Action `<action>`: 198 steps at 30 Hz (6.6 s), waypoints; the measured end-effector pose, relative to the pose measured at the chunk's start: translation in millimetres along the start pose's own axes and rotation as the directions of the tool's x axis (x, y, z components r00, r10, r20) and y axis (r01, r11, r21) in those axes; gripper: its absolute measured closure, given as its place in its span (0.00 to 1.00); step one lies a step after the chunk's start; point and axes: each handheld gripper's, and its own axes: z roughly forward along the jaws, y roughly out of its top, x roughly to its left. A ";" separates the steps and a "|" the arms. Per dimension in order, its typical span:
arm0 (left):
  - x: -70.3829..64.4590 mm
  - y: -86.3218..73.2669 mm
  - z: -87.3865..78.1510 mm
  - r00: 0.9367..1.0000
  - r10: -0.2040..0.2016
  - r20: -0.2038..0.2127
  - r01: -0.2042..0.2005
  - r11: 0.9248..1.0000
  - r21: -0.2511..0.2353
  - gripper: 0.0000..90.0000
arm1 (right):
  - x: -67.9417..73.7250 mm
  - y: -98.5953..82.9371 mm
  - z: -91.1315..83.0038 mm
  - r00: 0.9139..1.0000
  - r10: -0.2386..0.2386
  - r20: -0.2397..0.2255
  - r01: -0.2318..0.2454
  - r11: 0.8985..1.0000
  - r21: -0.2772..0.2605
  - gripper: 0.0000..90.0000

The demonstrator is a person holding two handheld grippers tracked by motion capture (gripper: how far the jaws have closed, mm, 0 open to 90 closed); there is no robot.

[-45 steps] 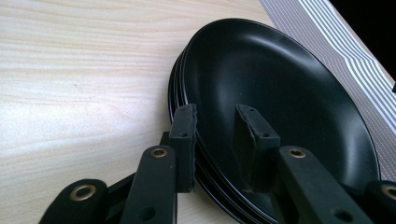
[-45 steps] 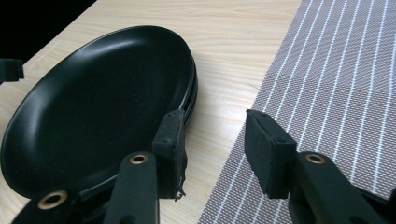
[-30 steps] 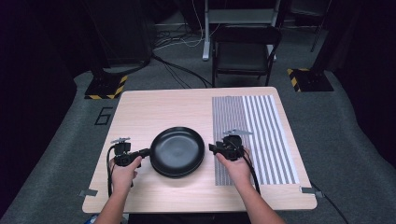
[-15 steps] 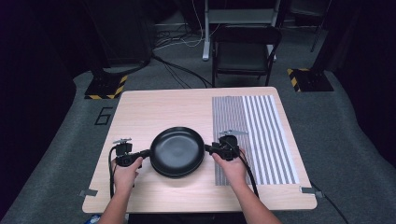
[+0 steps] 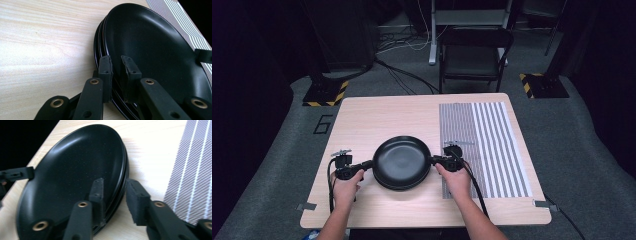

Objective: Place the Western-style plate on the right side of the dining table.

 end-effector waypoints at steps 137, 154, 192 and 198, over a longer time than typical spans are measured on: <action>-26.9 -30.4 29.7 0.981 -0.192 0.016 0.192 0.973 -0.129 0.82 | -8.2 -18.4 -1.2 0.959 0.274 -0.069 -0.276 0.961 -0.032 0.84; -21.2 -32.8 29.3 0.979 -0.196 0.050 0.202 0.967 -0.158 0.83 | -5.3 -20.1 3.7 0.961 0.273 -0.048 -0.276 0.959 -0.068 0.83; -33.4 -38.6 23.8 0.980 -0.188 0.063 0.198 0.949 -0.244 0.85 | -2.4 -17.2 -7.0 0.953 0.288 -0.092 -0.299 0.945 -0.135 0.88; -37.4 -32.1 19.5 0.983 -0.173 0.068 0.185 0.948 -0.259 0.85 | 1.5 -11.4 -11.3 0.959 0.271 -0.088 -0.281 0.948 -0.149 0.87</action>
